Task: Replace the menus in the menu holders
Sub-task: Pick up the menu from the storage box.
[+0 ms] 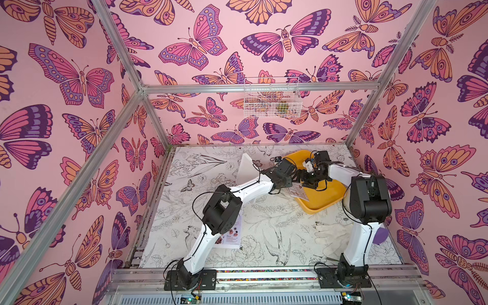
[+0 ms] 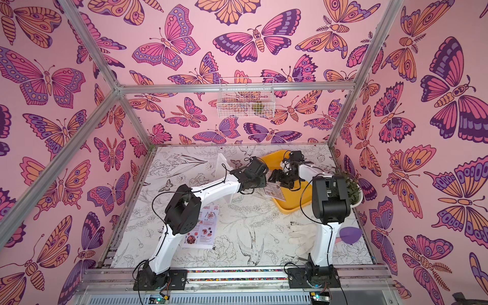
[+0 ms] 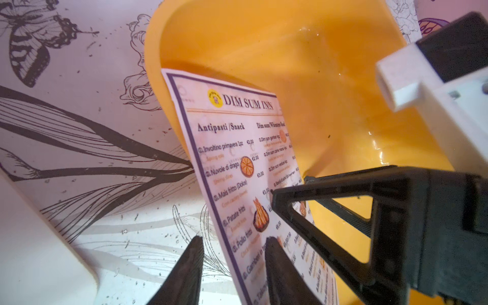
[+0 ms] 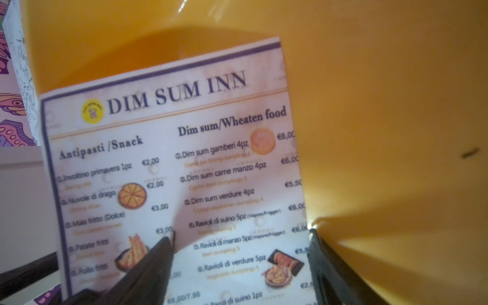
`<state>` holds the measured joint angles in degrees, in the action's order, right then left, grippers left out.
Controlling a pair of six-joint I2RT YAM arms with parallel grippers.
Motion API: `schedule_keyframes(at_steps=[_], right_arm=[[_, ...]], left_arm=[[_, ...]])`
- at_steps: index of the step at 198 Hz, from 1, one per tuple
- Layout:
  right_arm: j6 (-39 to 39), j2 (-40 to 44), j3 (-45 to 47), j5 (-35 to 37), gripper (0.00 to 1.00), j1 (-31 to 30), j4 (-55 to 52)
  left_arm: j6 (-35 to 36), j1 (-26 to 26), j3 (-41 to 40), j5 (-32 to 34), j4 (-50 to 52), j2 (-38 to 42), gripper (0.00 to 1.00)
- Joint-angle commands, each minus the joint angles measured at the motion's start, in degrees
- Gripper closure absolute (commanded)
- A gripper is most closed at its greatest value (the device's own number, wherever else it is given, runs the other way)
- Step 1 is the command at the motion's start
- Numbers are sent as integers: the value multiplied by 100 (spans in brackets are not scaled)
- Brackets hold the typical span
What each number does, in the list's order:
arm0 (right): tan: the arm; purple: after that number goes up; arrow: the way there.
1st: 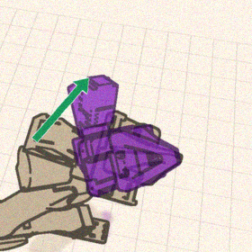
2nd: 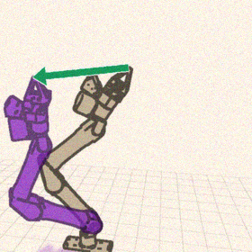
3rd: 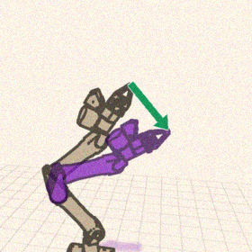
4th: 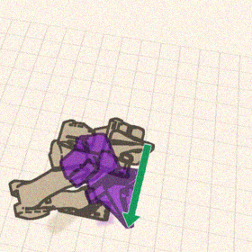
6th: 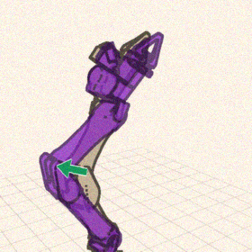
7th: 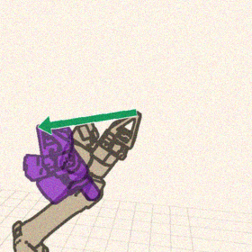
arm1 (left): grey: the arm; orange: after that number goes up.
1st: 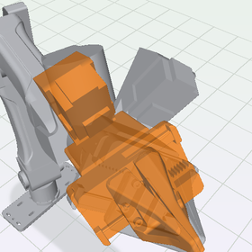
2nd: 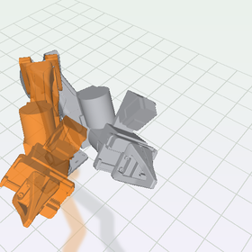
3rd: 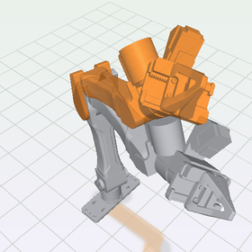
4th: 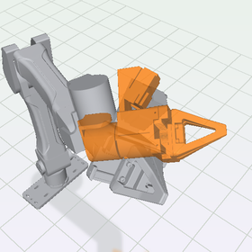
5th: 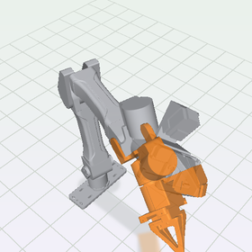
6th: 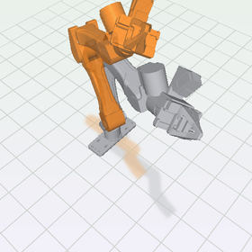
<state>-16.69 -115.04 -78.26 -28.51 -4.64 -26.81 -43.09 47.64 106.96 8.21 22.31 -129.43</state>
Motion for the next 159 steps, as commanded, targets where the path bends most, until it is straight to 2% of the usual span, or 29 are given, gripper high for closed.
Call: schedule_keyframes(at_steps=[1, 28, 53, 103, 159], right_arm=[[-1, 69, 109, 185, 18, -35, -271], [8, 111, 114, 202, 18, -35, -277], [-1, 141, 103, 205, 18, -36, -279], [-32, 268, 37, 212, 17, -19, -287], [-128, 824, 108, 235, 15, 203, -305]], left_arm=[[-33, -26, -51, 38, -71, 290, 68], [-101, -26, -50, -33, -111, 301, 77], [-155, -26, -52, -56, -131, 306, 79], [-239, -26, -29, -230, -170, 315, 92], [-263, -26, -37, -441, -257, 477, 97]])
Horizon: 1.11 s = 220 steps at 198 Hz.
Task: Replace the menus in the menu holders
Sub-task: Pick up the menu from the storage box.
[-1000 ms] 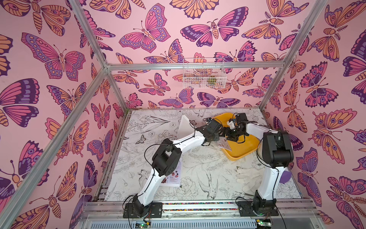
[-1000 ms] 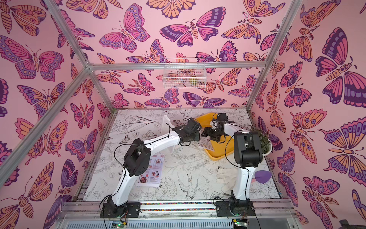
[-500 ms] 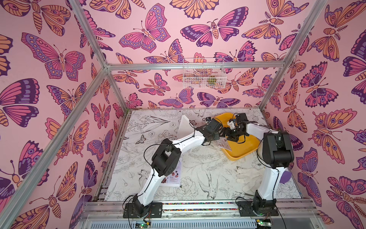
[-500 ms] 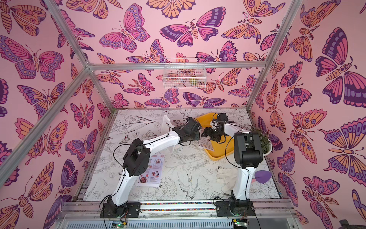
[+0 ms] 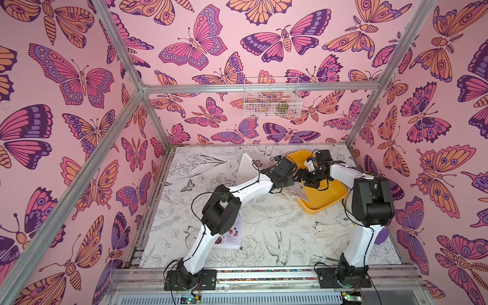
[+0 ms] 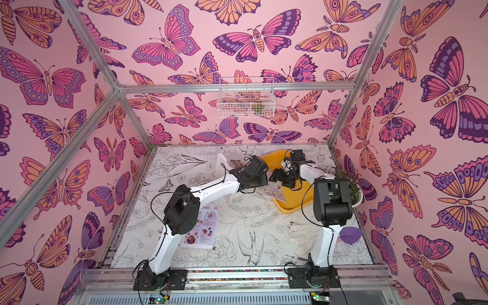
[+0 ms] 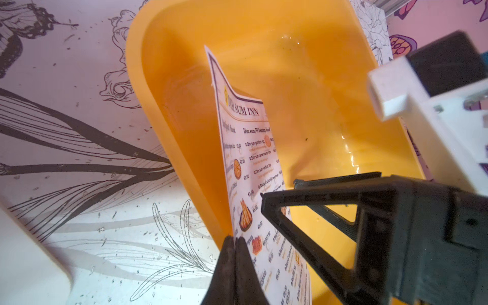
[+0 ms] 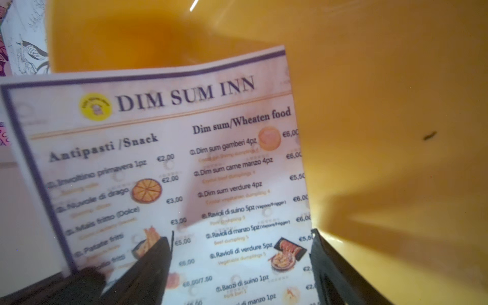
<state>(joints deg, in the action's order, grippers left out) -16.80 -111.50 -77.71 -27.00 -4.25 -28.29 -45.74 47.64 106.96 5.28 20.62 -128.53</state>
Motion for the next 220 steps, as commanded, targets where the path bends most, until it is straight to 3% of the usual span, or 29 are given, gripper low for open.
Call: schedule_keyframes(at_steps=[1, 46, 138, 162, 188, 220], right_arm=[[-119, 493, 58, 87, 15, 167, -162], [-236, 1552, 671, -46, 13, 514, 150], [-1142, 3547, 2601, -1630, 9, 679, 2052], [-1471, 3767, 2900, -2192, 8, 680, 2689], [-2277, 3729, 3316, -3006, 8, 654, 4343], [-2327, 3744, 3356, -3530, 9, 600, 5057]], left_arm=[[11, -26, -31, -153, -91, 397, 97], [829, 71, 156, -430, -111, 637, 100], [2426, 211, 156, -480, 661, 2006, 100], [2680, 204, 2, -387, 878, 2438, 100], [2929, 194, 0, -529, 1173, 2740, 100], [3141, 194, 159, -721, 1509, 2938, 100]])
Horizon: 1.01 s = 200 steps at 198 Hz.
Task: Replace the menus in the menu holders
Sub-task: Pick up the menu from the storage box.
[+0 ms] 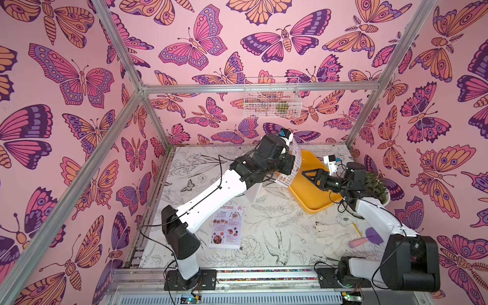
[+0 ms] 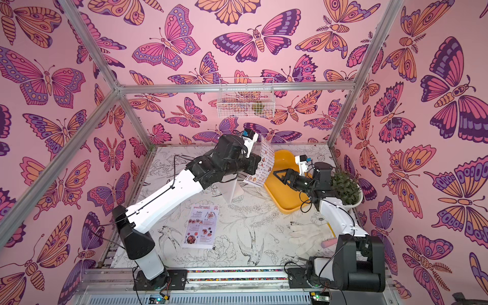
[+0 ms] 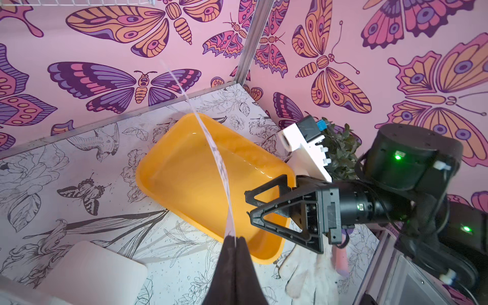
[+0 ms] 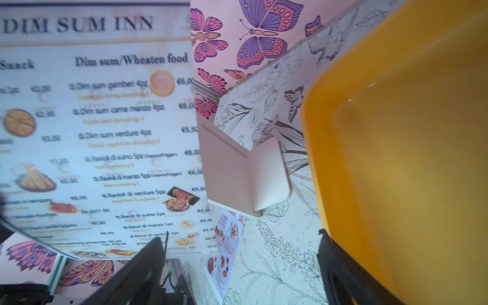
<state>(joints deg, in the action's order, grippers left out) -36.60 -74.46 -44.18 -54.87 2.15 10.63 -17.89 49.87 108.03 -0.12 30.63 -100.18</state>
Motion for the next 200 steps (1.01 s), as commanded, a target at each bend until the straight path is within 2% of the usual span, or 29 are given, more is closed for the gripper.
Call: schedule_keyframes(at_steps=[1, 29, 130, 140, 157, 200], right_arm=[[-352, 47, 9, -748, 9, -40, 1193], [-559, 124, 125, -909, 9, -72, 1870], [-788, -643, -174, -1014, 8, -419, 2267], [-1116, -703, -140, -1055, 8, -473, 2620], [-1921, -787, -64, -1140, 9, -505, 3868], [-2144, -841, -118, -1153, 12, -533, 4170]], left_arm=[[361, -29, 52, -181, 511, 112, 100], [473, -30, 59, -261, 615, 235, 100], [583, -38, 227, -392, 662, 336, 100], [599, -38, 218, -401, 658, 347, 100], [617, -47, 192, -327, 658, 394, 100], [530, -194, 72, -282, 660, 539, 100]])
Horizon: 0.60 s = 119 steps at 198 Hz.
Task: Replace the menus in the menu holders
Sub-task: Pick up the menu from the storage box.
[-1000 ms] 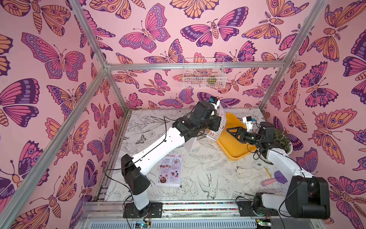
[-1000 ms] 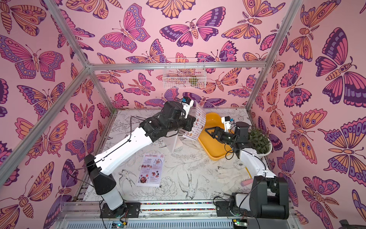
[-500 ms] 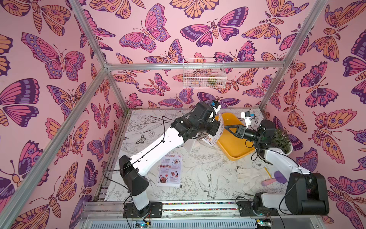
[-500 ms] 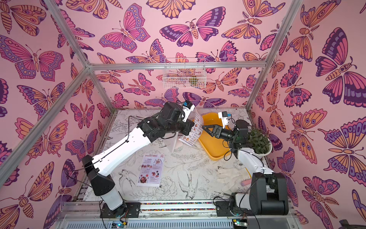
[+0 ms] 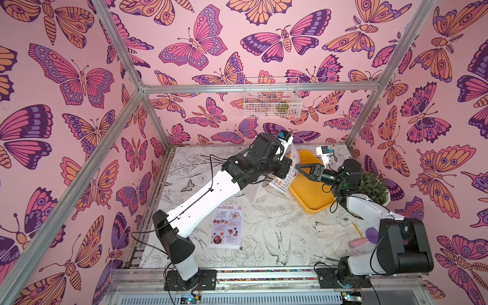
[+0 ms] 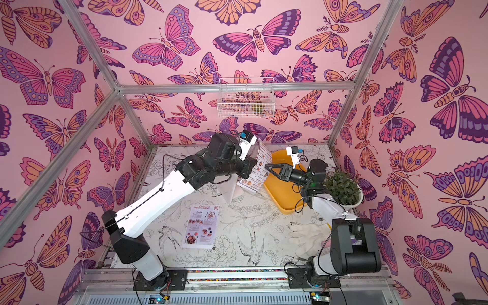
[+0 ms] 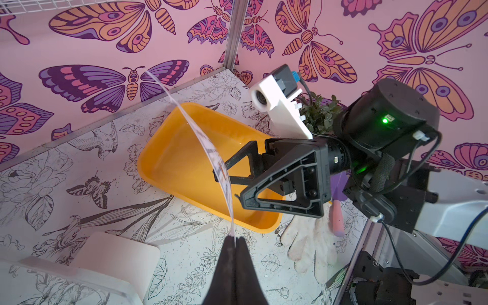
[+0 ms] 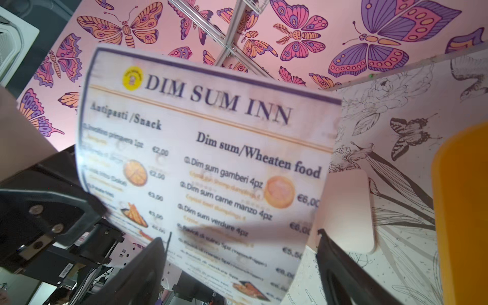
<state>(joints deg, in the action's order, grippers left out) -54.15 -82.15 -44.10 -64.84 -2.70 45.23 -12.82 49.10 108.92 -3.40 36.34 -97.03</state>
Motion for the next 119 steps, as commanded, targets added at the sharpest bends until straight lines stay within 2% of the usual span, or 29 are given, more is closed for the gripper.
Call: schedule_keyframes(at_steps=[1, 28, 60, 74, 91, 119], right_arm=[[-401, -73, -130, -158, 12, -47, 726], [-828, -67, -82, -222, 14, -49, 1355], [-780, 73, -80, -231, 16, -49, 1270], [-468, 110, -118, -203, 15, -47, 736], [304, 117, -246, -52, 12, -78, -332], [567, -91, -459, -29, 9, -266, -551]], left_arm=[[24, -123, -23, 48, 87, 226, 100], [-10, -234, -178, 76, 70, 301, 100], [-102, -413, -448, 79, -53, 446, 100], [-132, -463, -525, 29, -83, 505, 100], [-81, -472, -497, -145, -91, 523, 100], [-116, -454, -426, -501, -89, 510, 100]])
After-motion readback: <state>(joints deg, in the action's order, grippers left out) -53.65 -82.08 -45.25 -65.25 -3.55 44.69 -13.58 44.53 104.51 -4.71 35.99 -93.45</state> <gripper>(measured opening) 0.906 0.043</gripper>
